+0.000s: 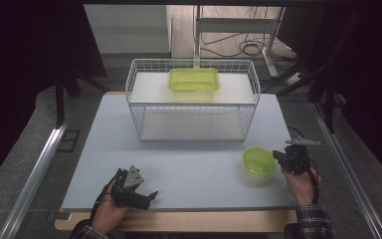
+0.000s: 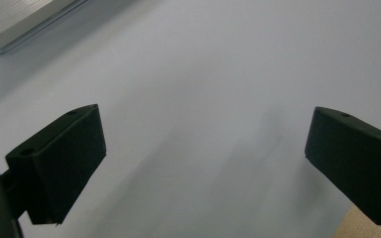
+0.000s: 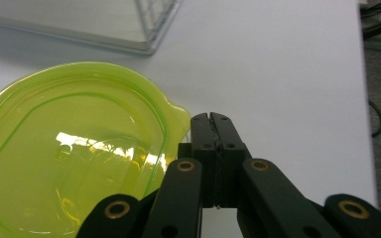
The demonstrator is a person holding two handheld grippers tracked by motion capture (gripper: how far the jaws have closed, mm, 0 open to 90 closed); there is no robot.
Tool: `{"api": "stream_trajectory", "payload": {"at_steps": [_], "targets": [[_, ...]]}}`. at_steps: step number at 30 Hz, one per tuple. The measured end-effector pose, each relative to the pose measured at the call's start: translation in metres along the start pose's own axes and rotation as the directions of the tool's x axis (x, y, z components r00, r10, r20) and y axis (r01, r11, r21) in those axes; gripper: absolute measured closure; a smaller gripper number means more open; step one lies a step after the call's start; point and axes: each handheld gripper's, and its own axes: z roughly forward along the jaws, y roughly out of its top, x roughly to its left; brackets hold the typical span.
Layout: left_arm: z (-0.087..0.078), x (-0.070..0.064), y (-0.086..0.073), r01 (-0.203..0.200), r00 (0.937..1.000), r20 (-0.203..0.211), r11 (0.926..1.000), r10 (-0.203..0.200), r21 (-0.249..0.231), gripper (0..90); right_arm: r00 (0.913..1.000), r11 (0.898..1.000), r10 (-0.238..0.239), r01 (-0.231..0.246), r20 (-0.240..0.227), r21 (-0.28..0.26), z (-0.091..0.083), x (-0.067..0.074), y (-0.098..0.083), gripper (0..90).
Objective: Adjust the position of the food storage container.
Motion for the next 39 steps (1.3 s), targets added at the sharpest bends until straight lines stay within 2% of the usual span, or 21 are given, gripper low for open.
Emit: {"api": "stream_trajectory", "payload": {"at_steps": [3,6,11,14,18,21,24,26,27,31,34,37,39], "targets": [[0.000,0.000,0.000,-0.001,1.0000,0.000,1.0000,0.001,0.001,2.2,0.9996,1.000,-0.003,0.003,-0.027,0.010,0.001,0.012,0.001,89.1],[0.000,0.000,0.000,-0.002,1.0000,0.000,1.0000,0.002,0.002,2.2,0.9991,1.000,0.000,0.000,-0.042,0.015,0.002,0.018,0.001,89.1],[0.000,-0.001,0.000,-0.007,1.0000,0.000,1.0000,0.007,0.004,2.3,0.9959,0.999,-0.021,0.023,-0.088,0.023,0.004,0.034,0.002,88.9],[0.000,-0.001,0.000,-0.008,1.0000,0.001,1.0000,0.008,0.003,2.3,0.9965,0.999,-0.033,0.034,-0.076,0.016,0.004,0.036,0.002,87.4],[0.000,-0.001,0.000,-0.005,1.0000,0.000,1.0000,0.005,-0.001,2.3,0.9975,0.998,-0.069,0.069,-0.017,0.006,-0.002,0.034,0.000,88.7],[0.000,-0.001,0.000,-0.010,0.9999,-0.002,1.0000,0.010,0.001,2.3,0.9979,0.998,-0.059,0.060,-0.029,0.034,-0.004,0.032,-0.006,89.2],[0.000,-0.001,0.000,-0.011,0.9999,-0.002,0.9999,0.011,0.001,2.3,0.9961,0.995,-0.053,0.058,-0.071,0.079,-0.003,0.032,-0.016,89.3],[0.000,-0.001,0.000,-0.014,0.9999,-0.004,0.9999,0.014,0.003,2.3,0.9956,0.995,-0.053,0.060,-0.078,0.083,-0.003,0.032,-0.017,89.3],[0.000,-0.001,0.000,-0.015,0.9999,-0.004,0.9999,0.015,0.003,2.3,0.9920,0.994,-0.041,0.052,-0.120,0.092,-0.003,0.033,-0.019,89.3],[0.000,-0.001,0.000,-0.015,0.9999,-0.005,0.9999,0.015,0.001,2.3,0.9874,0.993,-0.042,0.058,-0.152,0.102,0.001,0.036,-0.019,89.3],[0.000,-0.001,0.000,-0.011,0.9999,-0.006,0.9999,0.011,0.001,2.4,0.9794,0.993,-0.030,0.052,-0.200,0.107,0.005,0.040,-0.020,89.3],[0.000,-0.001,0.000,-0.012,0.9999,-0.005,0.9999,0.012,0.004,2.4,0.9774,0.992,-0.035,0.059,-0.209,0.108,0.006,0.043,-0.019,89.3],[0.000,-0.001,0.000,-0.015,0.9999,-0.005,0.9999,0.015,0.004,2.4,0.9692,0.993,-0.029,0.057,-0.244,0.107,0.009,0.047,-0.018,89.3]]}}
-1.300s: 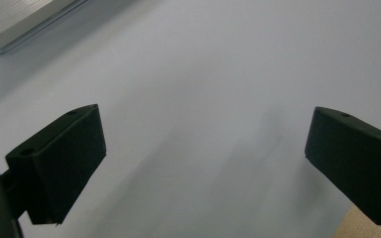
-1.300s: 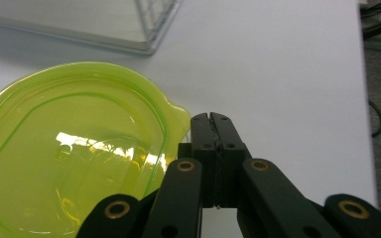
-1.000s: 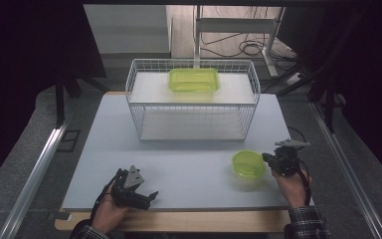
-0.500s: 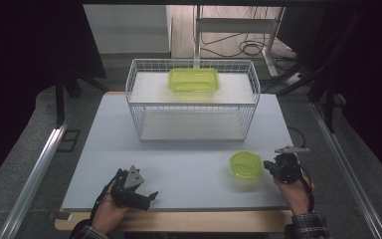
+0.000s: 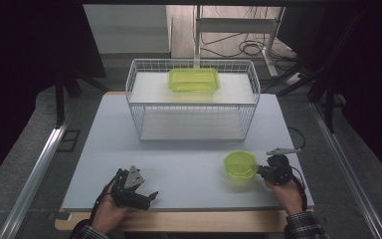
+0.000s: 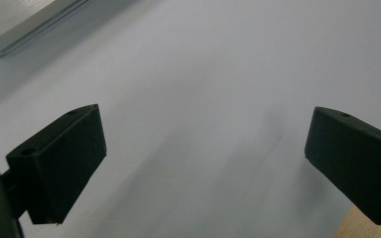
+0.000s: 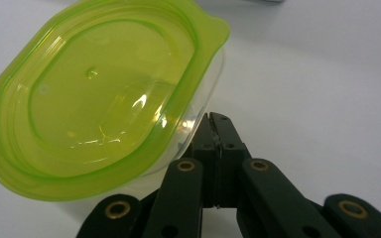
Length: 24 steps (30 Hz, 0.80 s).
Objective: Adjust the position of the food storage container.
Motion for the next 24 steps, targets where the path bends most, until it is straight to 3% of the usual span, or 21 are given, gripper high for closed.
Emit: {"api": "stream_trajectory", "payload": {"at_steps": [3,6,12,24], "targets": [[0.000,0.000,0.000,-0.001,1.0000,-0.001,1.0000,0.001,0.001,2.4,0.9999,1.000,-0.006,0.006,-0.012,0.007,0.003,0.004,0.002,89.3],[0.000,0.000,0.000,-0.002,1.0000,0.000,1.0000,0.002,0.001,2.4,0.9979,1.000,-0.026,0.026,-0.060,0.000,0.012,0.015,0.006,89.3],[0.001,0.000,0.001,-0.005,1.0000,0.002,1.0000,0.005,0.002,2.4,0.9941,0.999,-0.034,0.034,-0.103,-0.002,0.022,0.029,0.012,89.3],[0.001,-0.001,0.001,-0.013,0.9999,0.002,0.9999,0.013,0.006,2.5,0.9770,0.998,-0.061,0.065,-0.204,0.013,0.048,0.063,0.024,89.2]]}}
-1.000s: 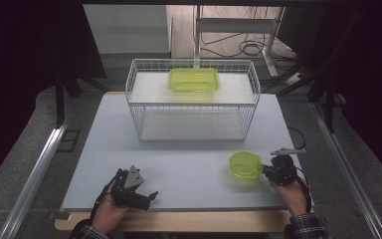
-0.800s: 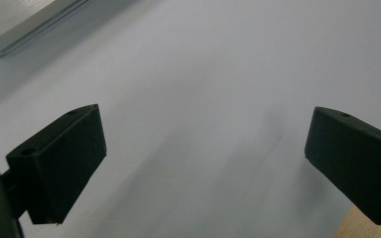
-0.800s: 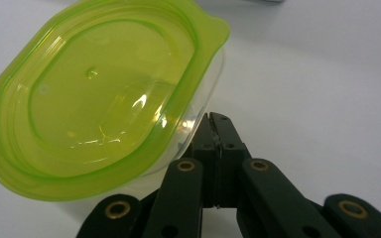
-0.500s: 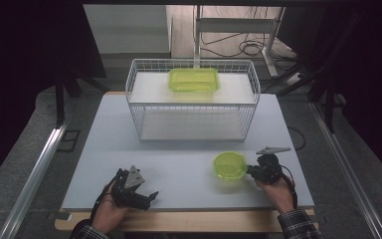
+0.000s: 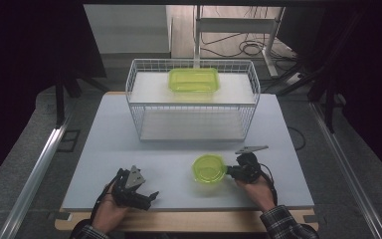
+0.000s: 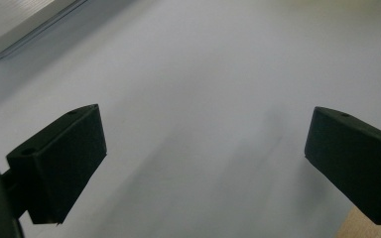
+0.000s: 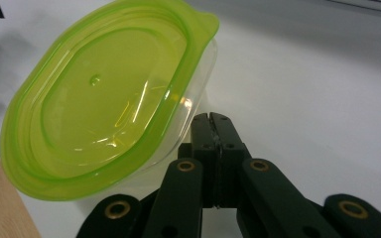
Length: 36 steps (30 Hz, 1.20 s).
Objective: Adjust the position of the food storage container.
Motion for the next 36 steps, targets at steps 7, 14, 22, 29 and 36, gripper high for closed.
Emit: {"api": "stream_trajectory", "payload": {"at_steps": [7,14,22,29,36], "targets": [[0.000,0.000,0.000,-0.001,1.0000,0.000,1.0000,0.001,-0.001,2.5,0.9986,0.999,-0.034,0.035,-0.040,0.006,0.015,0.015,0.009,89.2],[0.000,0.000,0.000,-0.001,1.0000,0.001,1.0000,0.001,0.000,2.5,0.9958,0.996,-0.089,0.089,-0.022,0.022,0.023,0.023,0.011,89.1],[-0.001,0.001,0.000,0.010,0.9999,-0.003,1.0000,-0.010,0.000,2.6,0.9916,0.992,-0.121,0.122,0.045,-0.014,0.005,0.016,0.008,84.9],[-0.002,0.001,0.000,0.029,0.9996,0.002,0.9996,-0.029,-0.003,3.6,0.9828,0.985,-0.158,0.163,0.095,-0.049,-0.015,0.012,0.004,71.1],[0.000,0.000,0.000,0.016,0.9998,0.008,0.9999,-0.016,0.005,3.6,0.9807,0.984,-0.153,0.162,0.122,-0.070,-0.026,0.005,-0.003,41.6]]}}
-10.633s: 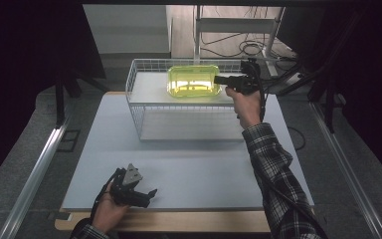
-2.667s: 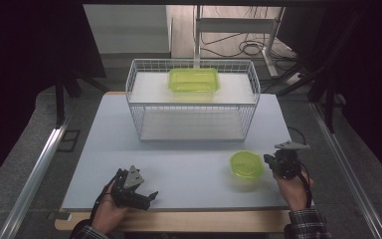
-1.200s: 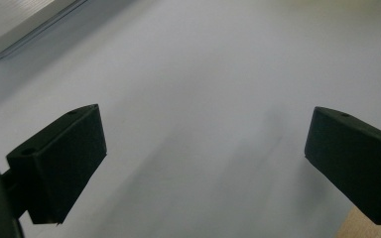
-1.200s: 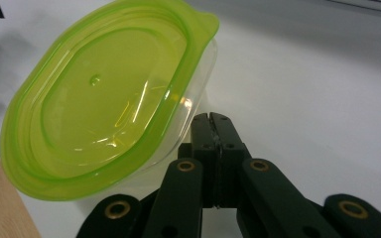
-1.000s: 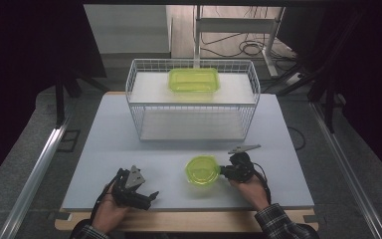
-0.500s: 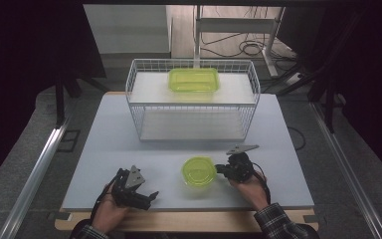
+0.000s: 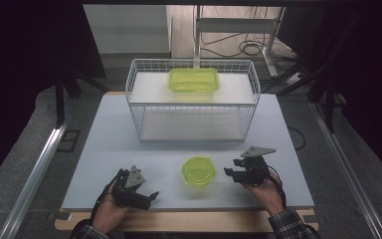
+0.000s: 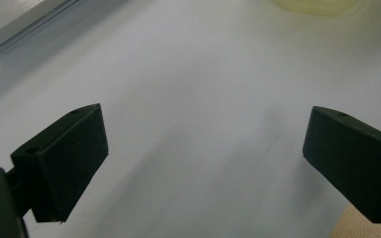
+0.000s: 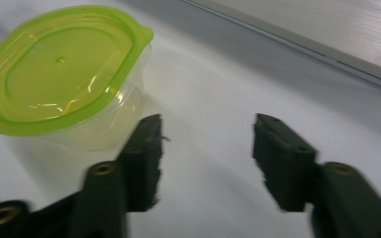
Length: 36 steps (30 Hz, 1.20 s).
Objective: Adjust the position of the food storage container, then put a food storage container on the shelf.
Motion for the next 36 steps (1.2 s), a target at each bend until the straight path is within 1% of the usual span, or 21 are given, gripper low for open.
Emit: {"api": "stream_trajectory", "payload": {"at_steps": [1,3,4,5,7,9,10,12,14,16,20,21,22,24,27,28,31,33,34,36], "targets": [[0.000,0.000,0.000,-0.001,1.0000,0.000,1.0000,0.001,0.000,3.6,1.0000,1.000,0.000,0.000,-0.004,0.000,0.000,-0.001,-0.002,33.0],[0.001,0.000,0.000,-0.007,1.0000,-0.003,1.0000,0.007,0.001,3.5,0.9999,1.000,-0.010,0.010,-0.009,0.006,0.001,-0.001,-0.005,27.7],[0.001,0.000,0.000,-0.008,1.0000,-0.001,1.0000,0.008,0.001,3.5,0.9999,1.000,-0.010,0.010,-0.009,0.006,0.001,-0.001,-0.005,27.7],[0.001,-0.001,0.000,-0.010,0.9999,-0.001,0.9999,0.010,0.002,3.4,0.9998,1.000,-0.016,0.016,-0.011,0.015,0.003,-0.001,-0.008,23.9],[0.001,-0.001,0.000,-0.016,0.9999,-0.002,0.9999,0.016,0.003,3.3,0.9998,1.000,-0.018,0.018,-0.013,0.017,0.003,-0.001,-0.009,22.4],[0.001,-0.002,0.000,-0.018,0.9998,-0.003,0.9998,0.018,0.004,3.3,0.9997,1.000,-0.010,0.010,-0.022,0.001,0.004,-0.001,-0.009,16.9],[0.001,-0.002,0.000,-0.018,0.9998,-0.003,0.9998,0.018,0.004,3.2,0.9997,1.000,-0.010,0.010,-0.022,0.001,0.004,-0.001,-0.009,16.9],[0.001,-0.001,0.000,-0.016,0.9999,-0.002,0.9999,0.016,0.001,3.2,0.9997,1.000,-0.005,0.005,-0.025,-0.008,0.005,-0.002,-0.009,12.9],[0.001,-0.001,-0.001,-0.015,0.9999,-0.002,0.9999,0.015,0.001,3.2,0.9998,1.000,-0.004,0.004,-0.020,-0.001,0.005,-0.003,-0.009,10.2],[0.001,-0.001,-0.001,-0.018,0.9998,-0.002,0.9998,0.018,0.001,3.2,0.9994,1.000,0.019,-0.020,-0.029,-0.009,0.006,-0.004,-0.009,7.1],[0.001,-0.001,0.000,-0.016,0.9999,-0.002,0.9999,0.016,-0.001,3.1,0.9989,1.000,0.025,-0.026,-0.039,-0.007,0.006,-0.004,-0.008,5.8],[0.001,-0.001,0.000,-0.013,0.9999,-0.001,0.9999,0.013,-0.003,3.1,0.9979,0.999,0.033,-0.033,-0.056,-0.005,0.007,-0.002,-0.006,5.7],[0.001,-0.001,0.000,-0.013,0.9999,-0.001,0.9999,0.013,-0.003,3.0,0.9979,0.999,0.033,-0.033,-0.056,-0.005,0.007,-0.002,-0.006,5.7],[0.001,0.000,0.000,-0.006,1.0000,0.002,1.0000,0.006,-0.006,3.0,0.9963,0.999,0.041,-0.041,-0.075,-0.003,0.007,-0.001,-0.002,5.7],[0.001,0.000,0.000,-0.005,1.0000,0.001,1.0000,0.005,-0.004,3.0,0.9949,0.999,0.047,-0.048,-0.089,-0.001,0.006,0.001,0.001,4.4],[0.001,0.000,0.000,-0.007,1.0000,0.000,1.0000,0.007,-0.004,3.0,0.9942,0.999,0.054,-0.054,-0.093,-0.001,0.006,0.000,0.002,4.0],[0.001,0.000,0.000,-0.009,1.0000,0.000,1.0000,0.009,-0.002,3.0,0.9882,0.995,0.097,-0.097,-0.119,0.002,0.005,-0.001,0.006,4.0],[0.001,0.000,0.000,-0.009,1.0000,0.000,1.0000,0.009,-0.001,3.0,0.9855,0.994,0.110,-0.110,-0.130,0.005,0.005,-0.001,0.011,5.6],[0.001,0.000,0.000,-0.008,1.0000,0.000,1.0000,0.008,-0.002,3.0,0.9855,0.994,0.110,-0.110,-0.130,0.005,0.005,-0.001,0.011,5.6],[0.001,0.000,0.000,-0.011,0.9999,0.000,0.9999,0.011,0.001,3.0,0.9855,0.994,0.110,-0.110,-0.130,0.008,0.004,0.001,0.015,9.1]]}}
